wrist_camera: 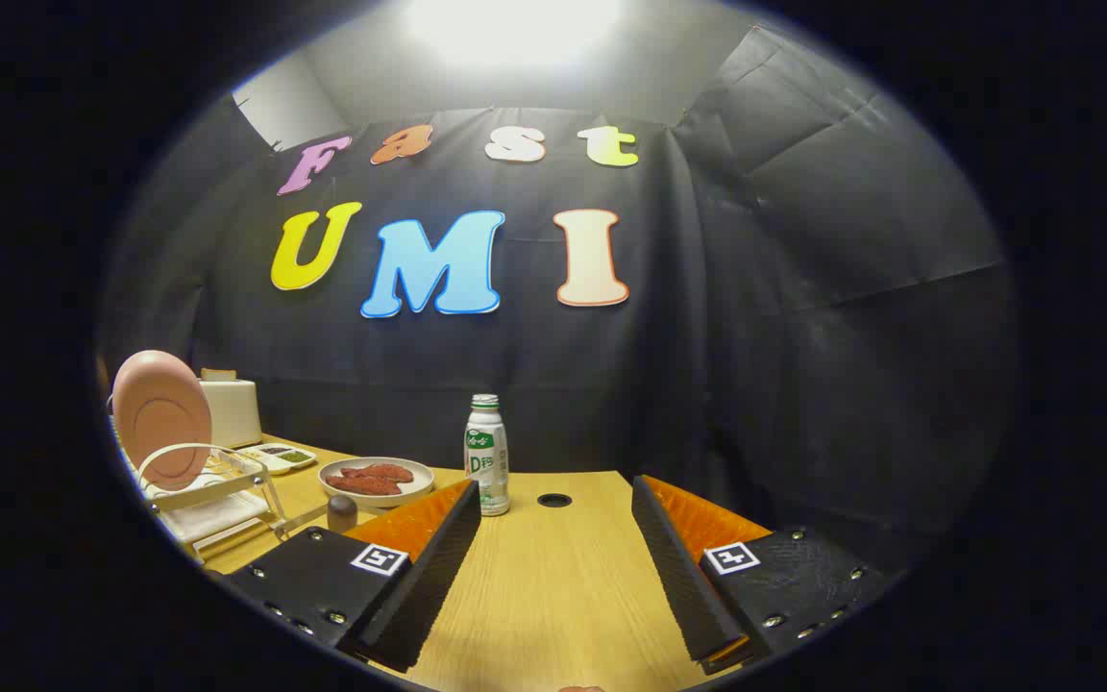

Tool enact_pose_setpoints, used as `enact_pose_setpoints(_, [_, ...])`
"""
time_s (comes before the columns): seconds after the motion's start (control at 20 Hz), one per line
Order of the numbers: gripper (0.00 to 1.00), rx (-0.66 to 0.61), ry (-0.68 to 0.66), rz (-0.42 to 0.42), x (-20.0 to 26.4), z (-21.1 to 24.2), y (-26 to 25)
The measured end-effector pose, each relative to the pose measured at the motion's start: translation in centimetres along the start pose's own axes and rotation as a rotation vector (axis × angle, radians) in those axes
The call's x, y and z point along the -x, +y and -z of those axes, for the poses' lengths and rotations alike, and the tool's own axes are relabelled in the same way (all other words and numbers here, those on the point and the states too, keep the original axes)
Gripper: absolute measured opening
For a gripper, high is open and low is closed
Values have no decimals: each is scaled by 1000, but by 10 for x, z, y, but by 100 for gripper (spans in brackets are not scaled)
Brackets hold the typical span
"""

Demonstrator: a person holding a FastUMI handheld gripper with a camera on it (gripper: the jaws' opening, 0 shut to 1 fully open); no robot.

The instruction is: Take the plate from the dish rack, then take the spoon from the basket and place it into the plate.

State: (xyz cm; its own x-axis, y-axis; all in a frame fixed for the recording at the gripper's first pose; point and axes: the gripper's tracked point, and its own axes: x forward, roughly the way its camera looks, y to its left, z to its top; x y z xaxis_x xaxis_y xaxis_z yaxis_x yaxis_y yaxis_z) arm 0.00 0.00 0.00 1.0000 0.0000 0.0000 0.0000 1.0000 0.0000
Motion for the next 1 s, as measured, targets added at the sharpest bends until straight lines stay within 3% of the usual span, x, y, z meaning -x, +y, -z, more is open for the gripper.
enact_pose_setpoints(0.2, [97, 20, 15, 39, 31, -19, -19])
enact_pose_setpoints(0.45, [96, 30, 35, 18, 74, -40, -3])
enact_pose_setpoints(1.0, [96, 20, 30, -142, 128, -97, 116])
